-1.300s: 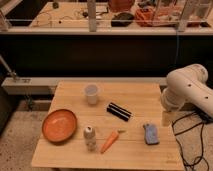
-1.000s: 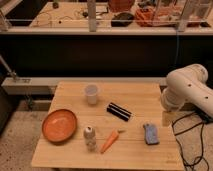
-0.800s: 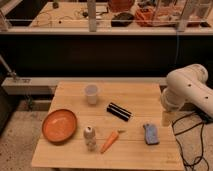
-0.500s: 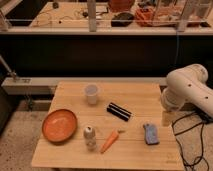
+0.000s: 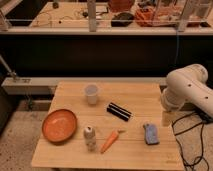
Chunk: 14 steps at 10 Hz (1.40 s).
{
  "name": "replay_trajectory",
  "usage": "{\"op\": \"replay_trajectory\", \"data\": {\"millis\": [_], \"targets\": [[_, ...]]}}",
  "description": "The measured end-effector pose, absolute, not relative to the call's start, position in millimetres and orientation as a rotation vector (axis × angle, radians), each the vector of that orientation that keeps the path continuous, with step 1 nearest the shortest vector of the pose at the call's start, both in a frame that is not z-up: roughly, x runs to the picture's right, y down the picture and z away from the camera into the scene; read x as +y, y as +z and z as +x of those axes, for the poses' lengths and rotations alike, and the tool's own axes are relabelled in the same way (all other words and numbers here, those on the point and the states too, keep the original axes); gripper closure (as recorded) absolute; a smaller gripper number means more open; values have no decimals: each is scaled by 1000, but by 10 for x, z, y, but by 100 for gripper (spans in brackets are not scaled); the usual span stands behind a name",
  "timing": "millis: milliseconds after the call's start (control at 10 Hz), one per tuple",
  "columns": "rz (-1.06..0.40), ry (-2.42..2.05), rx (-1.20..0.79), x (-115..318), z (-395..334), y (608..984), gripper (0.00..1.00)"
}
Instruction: Knock the bottle over
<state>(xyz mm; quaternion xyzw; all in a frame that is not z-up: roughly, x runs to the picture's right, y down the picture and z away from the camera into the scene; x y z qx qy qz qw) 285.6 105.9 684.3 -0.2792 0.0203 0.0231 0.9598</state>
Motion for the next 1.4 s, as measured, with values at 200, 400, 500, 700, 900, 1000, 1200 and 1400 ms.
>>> {"op": "replay_trajectory", "data": {"millis": [200, 400, 500, 700, 900, 1000, 1200, 1400], "targets": [[-566, 46, 41, 1059, 2853, 6842, 20], [-562, 13, 31, 1071, 2734, 6809, 20], [-560, -10, 23, 1066, 2601, 6797, 20], [-557, -48, 10, 1073, 2426, 6775, 20], [-550, -69, 2, 1069, 2407, 6756, 20], [-550, -78, -1, 1082, 2395, 6746, 20], [-547, -119, -18, 1090, 2160, 6725, 20], [-543, -147, -27, 1102, 2057, 6700, 20]]}}
